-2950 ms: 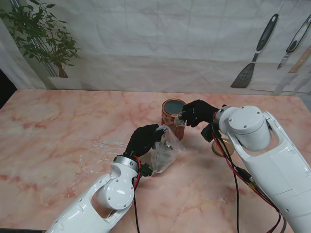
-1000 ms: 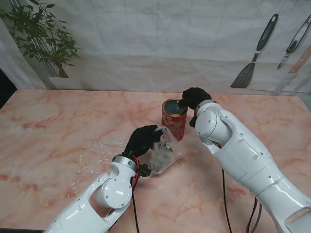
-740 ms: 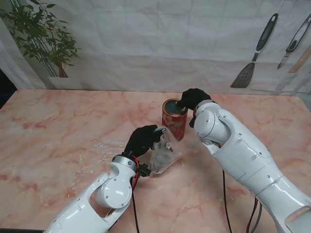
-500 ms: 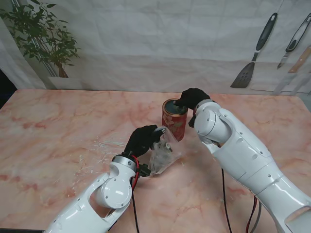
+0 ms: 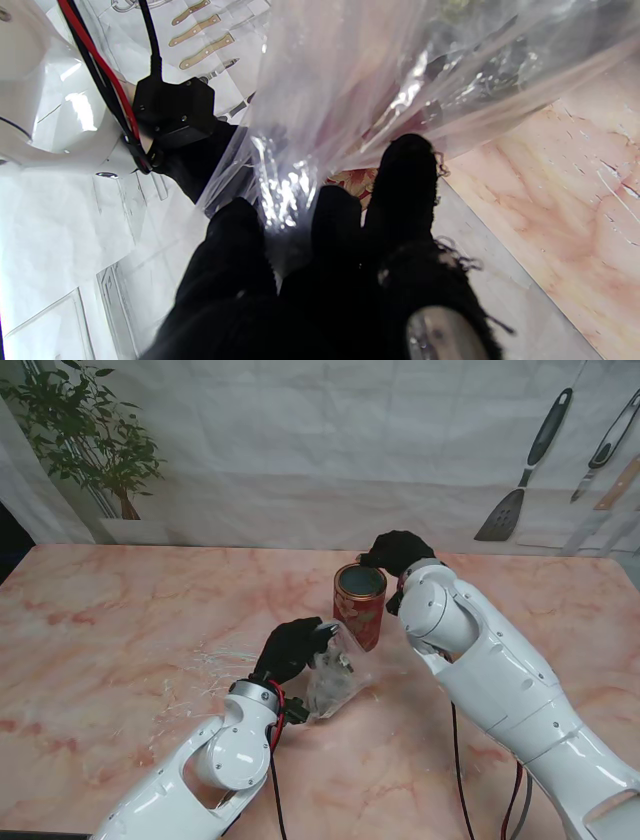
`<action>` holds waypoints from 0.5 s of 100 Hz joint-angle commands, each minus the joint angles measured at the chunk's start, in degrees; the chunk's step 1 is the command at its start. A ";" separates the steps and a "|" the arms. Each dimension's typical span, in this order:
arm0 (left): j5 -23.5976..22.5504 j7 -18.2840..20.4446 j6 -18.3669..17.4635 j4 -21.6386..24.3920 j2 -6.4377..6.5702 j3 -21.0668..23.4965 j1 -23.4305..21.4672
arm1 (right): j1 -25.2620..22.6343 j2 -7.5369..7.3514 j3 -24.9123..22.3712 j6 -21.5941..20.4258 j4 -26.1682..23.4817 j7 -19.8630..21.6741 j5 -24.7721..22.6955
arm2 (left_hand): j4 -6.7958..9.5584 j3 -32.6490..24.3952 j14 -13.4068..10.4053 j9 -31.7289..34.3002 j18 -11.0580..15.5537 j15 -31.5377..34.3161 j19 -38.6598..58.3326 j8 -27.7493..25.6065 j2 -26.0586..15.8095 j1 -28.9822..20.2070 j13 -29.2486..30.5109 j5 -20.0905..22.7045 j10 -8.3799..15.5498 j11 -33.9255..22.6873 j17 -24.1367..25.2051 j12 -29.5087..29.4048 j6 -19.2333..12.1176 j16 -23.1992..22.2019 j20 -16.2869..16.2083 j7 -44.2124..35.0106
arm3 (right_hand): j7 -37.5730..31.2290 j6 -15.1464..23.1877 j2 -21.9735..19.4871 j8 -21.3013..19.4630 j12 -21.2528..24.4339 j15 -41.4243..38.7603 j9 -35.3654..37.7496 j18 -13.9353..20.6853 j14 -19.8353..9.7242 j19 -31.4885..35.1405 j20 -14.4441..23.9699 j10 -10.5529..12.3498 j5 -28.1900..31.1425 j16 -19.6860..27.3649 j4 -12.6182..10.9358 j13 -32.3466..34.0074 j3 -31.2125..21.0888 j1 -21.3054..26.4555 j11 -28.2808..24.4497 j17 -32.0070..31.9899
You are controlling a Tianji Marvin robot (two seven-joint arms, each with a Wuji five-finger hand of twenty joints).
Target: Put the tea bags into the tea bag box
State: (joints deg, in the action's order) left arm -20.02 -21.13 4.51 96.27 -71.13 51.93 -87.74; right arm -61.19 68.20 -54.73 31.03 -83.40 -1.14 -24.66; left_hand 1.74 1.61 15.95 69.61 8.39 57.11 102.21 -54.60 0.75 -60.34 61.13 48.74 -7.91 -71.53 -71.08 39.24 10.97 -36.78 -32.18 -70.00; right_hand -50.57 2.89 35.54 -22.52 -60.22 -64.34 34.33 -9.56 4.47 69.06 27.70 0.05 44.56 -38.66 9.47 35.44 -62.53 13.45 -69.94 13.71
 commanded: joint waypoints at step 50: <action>-0.29 0.29 0.62 1.21 -0.02 0.48 -0.37 | -9.30 -2.30 -8.60 -1.26 -10.49 2.68 -4.55 | 0.12 -0.58 1.53 -1.01 6.35 29.06 17.76 -1.54 -2.19 -1.77 11.57 3.54 5.43 2.29 7.31 -0.85 5.10 -0.10 0.59 -6.48 | 2.13 1.06 -1.23 0.38 3.17 3.72 -3.73 1.24 -2.51 0.30 -0.48 3.10 -4.05 1.84 -1.96 -1.81 0.54 -1.33 5.59 -0.07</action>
State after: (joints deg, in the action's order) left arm -20.32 -21.43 4.90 96.82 -71.12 52.30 -88.03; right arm -68.91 66.86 -62.68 30.62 -92.93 1.28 -28.66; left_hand 1.74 1.61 15.95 69.61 8.39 57.11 102.22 -54.61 0.75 -60.34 61.13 48.74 -7.91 -71.53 -71.08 39.24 10.97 -36.78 -32.18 -70.00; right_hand -49.09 3.02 35.52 -22.52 -58.51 -62.25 32.85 -9.56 3.89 69.06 27.70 1.14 42.69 -37.98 9.47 34.73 -61.88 12.75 -65.80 13.57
